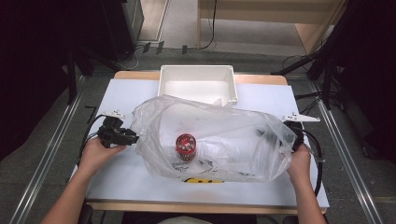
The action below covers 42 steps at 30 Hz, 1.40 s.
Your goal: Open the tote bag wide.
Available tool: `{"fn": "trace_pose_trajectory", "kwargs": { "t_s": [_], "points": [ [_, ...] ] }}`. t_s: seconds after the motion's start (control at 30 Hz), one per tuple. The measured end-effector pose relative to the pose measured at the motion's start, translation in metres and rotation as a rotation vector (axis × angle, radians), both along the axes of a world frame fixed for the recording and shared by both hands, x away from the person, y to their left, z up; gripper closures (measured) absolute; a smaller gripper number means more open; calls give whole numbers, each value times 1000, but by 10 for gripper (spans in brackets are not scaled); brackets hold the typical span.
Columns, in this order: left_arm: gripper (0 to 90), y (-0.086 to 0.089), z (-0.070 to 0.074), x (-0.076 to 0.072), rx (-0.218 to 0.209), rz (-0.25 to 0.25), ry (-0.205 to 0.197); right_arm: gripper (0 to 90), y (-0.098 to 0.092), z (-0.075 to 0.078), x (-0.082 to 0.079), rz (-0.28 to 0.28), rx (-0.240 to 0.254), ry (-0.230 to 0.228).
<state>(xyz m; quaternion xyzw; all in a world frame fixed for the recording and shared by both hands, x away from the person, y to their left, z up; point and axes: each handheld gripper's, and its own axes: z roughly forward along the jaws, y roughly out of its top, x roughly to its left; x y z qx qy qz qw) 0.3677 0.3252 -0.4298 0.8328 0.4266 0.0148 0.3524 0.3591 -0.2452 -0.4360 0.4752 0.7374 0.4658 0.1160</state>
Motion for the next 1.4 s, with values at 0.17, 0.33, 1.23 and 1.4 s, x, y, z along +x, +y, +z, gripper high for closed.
{"fn": "trace_pose_trajectory", "kwargs": {
  "t_s": [0.17, 0.33, 1.23, 1.4],
  "points": [
    [519, -2, 4, -1, -26, -20, -3, 434, -3, 4, -1, -3, 18, -15],
    [642, -10, 25, 0, -70, -103, 1, 522, -4, 18, -4, 14, 19, -9],
    [874, -76, 206, 5, -41, -327, -165, 900, -10, 149, -20, 135, 103, -116],
    [875, -90, 232, -3, -44, -363, -192, 900, 1, 165, -35, 171, 61, -144]
  ]
}}
